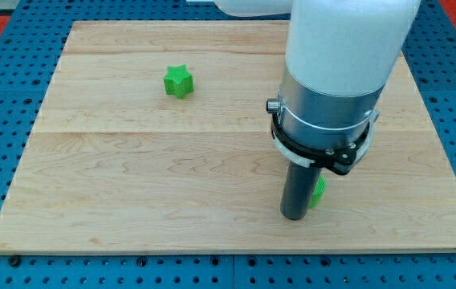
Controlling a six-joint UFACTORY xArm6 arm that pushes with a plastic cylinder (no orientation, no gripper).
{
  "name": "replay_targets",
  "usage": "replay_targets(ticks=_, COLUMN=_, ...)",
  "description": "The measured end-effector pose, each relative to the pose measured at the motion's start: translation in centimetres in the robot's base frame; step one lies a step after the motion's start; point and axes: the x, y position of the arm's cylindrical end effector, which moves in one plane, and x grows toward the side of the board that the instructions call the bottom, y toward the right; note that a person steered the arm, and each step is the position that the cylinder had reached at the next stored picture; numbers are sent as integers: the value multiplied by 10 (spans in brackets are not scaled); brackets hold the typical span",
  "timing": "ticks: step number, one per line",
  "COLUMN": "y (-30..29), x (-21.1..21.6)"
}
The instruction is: Move the green star to the line of blocks
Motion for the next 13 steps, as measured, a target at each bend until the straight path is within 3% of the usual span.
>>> replay_targets(ticks=1, y=-97, x=-33)
replay_targets(ticks=2, y=-224, x=-105)
replay_targets(ticks=3, y=-216, x=-179)
replay_targets(ticks=4, y=-247, x=-207)
replay_targets(ticks=5, y=-183, x=-269)
replay_targets(ticks=6, y=-101, x=-249)
replay_targets(ticks=7, y=-131, x=-202)
replay_targets(ticks=8, y=-91, x=-259)
replay_targets(ticks=9, y=-139, x=-288)
replay_targets(ticks=10, y=-170, x=-218)
replay_targets(ticks=11, y=-151, x=-147)
replay_targets(ticks=13, y=-199, x=-160)
